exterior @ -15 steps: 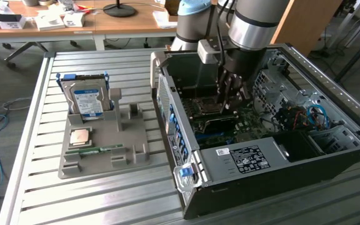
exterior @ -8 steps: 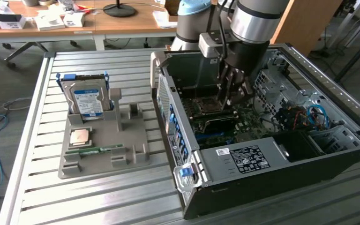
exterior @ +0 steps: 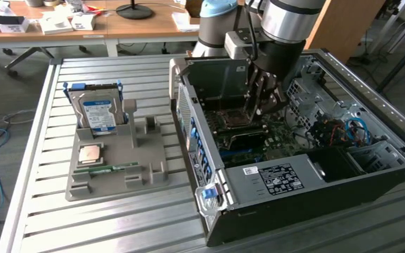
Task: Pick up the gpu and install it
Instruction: 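Insert the gpu into the slot, then press down on the gpu until it lock into place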
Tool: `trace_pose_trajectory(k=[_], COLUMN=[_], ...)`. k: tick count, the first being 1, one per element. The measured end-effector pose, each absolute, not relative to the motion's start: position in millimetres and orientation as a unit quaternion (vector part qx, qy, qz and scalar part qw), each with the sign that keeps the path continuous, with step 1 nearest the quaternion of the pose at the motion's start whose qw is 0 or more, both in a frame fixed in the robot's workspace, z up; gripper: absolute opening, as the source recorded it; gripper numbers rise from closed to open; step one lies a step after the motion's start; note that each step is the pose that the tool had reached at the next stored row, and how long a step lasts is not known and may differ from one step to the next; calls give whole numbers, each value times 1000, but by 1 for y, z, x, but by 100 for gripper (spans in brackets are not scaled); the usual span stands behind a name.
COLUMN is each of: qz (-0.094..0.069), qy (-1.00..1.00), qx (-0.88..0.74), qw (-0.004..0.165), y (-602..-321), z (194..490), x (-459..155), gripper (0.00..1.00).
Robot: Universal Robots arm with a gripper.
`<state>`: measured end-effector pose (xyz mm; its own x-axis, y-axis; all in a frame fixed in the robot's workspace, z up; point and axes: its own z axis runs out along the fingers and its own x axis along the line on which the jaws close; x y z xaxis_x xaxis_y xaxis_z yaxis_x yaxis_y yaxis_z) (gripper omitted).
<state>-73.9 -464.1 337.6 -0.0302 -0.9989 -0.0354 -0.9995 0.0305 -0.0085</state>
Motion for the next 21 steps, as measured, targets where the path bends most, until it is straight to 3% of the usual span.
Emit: trace_pose_trajectory(k=[15, 17, 21], qz=[9, 9, 9], qy=[718, 718, 718], qx=[-696, -696, -696], qw=[16, 16, 16], y=[-464, -464, -464], z=[338, 338, 338], x=[-74, -74, -74], gripper=[38, 25, 14])
